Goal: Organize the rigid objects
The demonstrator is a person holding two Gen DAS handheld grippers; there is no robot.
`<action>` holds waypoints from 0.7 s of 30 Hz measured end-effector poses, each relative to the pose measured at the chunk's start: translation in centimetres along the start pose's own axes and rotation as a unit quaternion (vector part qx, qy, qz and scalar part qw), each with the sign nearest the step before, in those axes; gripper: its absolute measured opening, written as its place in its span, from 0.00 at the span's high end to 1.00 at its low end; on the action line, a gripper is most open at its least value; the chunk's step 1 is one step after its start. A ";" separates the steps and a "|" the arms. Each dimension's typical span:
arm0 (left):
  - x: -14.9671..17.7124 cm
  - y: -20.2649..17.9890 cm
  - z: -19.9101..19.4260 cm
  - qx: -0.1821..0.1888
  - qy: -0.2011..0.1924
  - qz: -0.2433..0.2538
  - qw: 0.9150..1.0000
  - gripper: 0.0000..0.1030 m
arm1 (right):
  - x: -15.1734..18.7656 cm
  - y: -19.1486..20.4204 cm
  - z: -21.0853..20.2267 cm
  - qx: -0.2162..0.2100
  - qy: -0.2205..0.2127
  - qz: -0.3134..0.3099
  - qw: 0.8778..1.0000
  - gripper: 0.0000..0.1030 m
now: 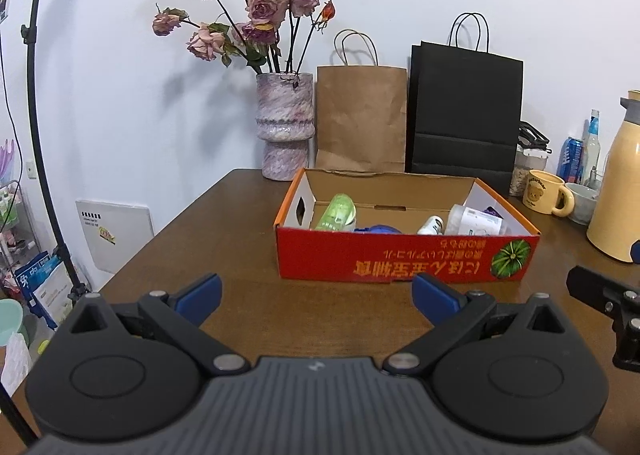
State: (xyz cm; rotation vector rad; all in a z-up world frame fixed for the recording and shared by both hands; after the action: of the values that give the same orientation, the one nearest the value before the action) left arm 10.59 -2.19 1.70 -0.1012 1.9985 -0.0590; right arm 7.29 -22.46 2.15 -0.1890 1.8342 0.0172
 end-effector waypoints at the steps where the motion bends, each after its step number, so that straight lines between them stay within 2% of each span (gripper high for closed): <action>1: 0.1 0.1 -0.2 0.000 0.000 0.000 1.000 0.00 | 0.1 0.1 -0.2 -0.001 0.001 0.000 1.000 0.00; 21: 1.3 0.5 -1.9 0.002 0.000 0.001 1.000 0.00 | 0.8 0.9 -2.0 -0.004 0.003 -0.002 1.000 0.00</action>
State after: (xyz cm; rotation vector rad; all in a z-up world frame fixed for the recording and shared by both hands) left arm 8.27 -1.84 1.27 -0.0965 1.9983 -0.0613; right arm 5.07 -21.91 1.82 -0.1984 1.8392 0.0208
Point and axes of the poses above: each gripper's, at about its wrist camera, not at the fingertips, and z roughly the way its jaws point, y to its left, x to its underside, the point moved 2 cm from there along z, roughly the way its jaws point, and after that the axes turned 5 degrees about -z, right-handed, at the moved point
